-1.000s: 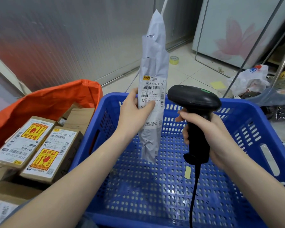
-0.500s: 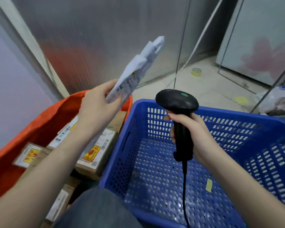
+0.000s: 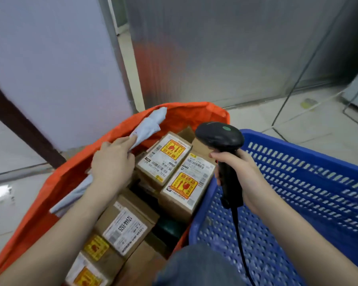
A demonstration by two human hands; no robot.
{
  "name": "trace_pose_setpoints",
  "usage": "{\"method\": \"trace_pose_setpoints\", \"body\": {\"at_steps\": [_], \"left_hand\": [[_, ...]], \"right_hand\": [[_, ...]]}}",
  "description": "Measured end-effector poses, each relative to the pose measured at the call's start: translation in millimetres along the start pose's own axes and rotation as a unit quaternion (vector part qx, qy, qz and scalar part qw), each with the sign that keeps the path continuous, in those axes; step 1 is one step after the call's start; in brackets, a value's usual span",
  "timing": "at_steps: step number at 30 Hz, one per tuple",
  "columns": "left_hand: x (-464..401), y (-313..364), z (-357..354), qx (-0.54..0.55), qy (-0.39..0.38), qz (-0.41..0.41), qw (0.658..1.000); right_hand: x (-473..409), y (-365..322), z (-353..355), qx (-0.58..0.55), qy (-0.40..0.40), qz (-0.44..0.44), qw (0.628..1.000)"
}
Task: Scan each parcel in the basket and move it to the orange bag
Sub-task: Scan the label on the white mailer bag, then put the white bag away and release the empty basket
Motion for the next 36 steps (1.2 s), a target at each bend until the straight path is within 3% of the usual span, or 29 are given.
{"method": "trace_pose_setpoints", "body": {"at_steps": [7,12,15,22,30,36], "left_hand": [[3.0,-2.3,-30.9,0.124,-0.141,0.027,0.982],[7.3,9.9,-22.0,0.151,-0.153,-0.004,0.977],[10.9,29.7,-4.4,0.173,-0.120,-0.037,0.977],[28.4,121.5,23.1,0.180,-0.100,-0.163,0.965],[66.5,248.8,18.5,0.175,-0.142,-0.289,0.931],[112.6,330.1,3.9,0.197,-0.208,-0.372,0.883]], "right_hand": [[-26.3,15.7,-26.4,0.018,-0.039,-0.029,0.999],[-24.9,15.3,-29.7,0.001,-0.050,-0.028,0.998],[-12.3,6.6,-19.3,0.003,-0.042,-0.022,0.999],[43.4,-20.4,31.1,0.053,0.012,0.006,0.999],[137.9,-39.1,115.3,0.035,0.115,0.033,0.992],[213.1,-41.1,170.1,0.057,0.178,0.049,0.981]]}}
Point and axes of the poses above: each hand's wrist, its own x-axis away from the middle knuckle, its own z-axis out of the back of the hand, y = z × x, the point moved 4 cm from there along -x, towards the middle knuckle, and after that the axes turned 13 degrees about -y, right-handed, at the moved point
